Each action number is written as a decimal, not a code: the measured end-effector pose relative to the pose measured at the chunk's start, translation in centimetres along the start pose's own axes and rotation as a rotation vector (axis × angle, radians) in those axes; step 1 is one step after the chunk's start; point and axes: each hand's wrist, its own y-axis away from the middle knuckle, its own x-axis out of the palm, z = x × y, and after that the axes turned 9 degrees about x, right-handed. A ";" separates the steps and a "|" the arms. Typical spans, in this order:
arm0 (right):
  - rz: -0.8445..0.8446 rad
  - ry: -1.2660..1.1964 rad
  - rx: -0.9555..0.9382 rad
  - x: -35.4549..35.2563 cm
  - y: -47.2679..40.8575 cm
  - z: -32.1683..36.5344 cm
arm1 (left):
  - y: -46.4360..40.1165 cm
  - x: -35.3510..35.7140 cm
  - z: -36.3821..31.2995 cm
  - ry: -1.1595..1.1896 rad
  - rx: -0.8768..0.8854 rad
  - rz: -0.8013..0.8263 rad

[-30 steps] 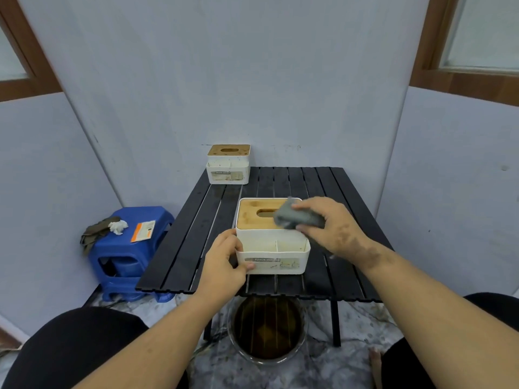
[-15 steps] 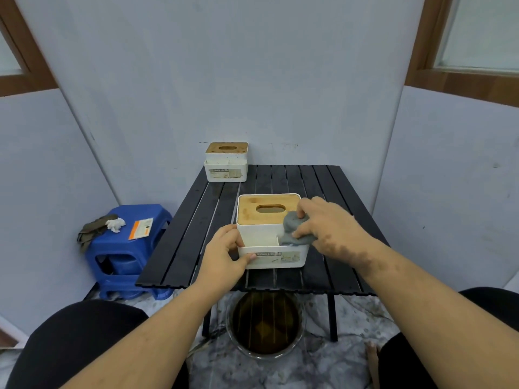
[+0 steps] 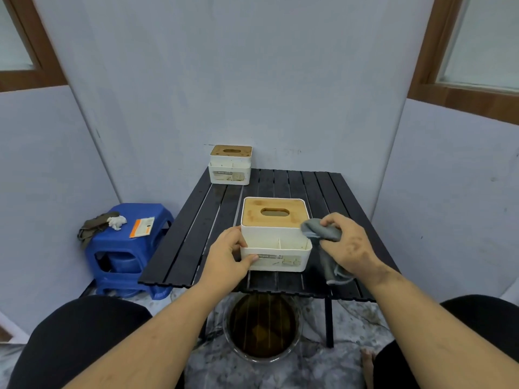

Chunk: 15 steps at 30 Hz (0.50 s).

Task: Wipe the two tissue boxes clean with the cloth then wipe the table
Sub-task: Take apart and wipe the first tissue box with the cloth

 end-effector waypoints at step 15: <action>0.170 -0.569 0.294 3.8 0.9 0.5 | -3.1 -0.5 -3.1 0.156 -0.271 0.036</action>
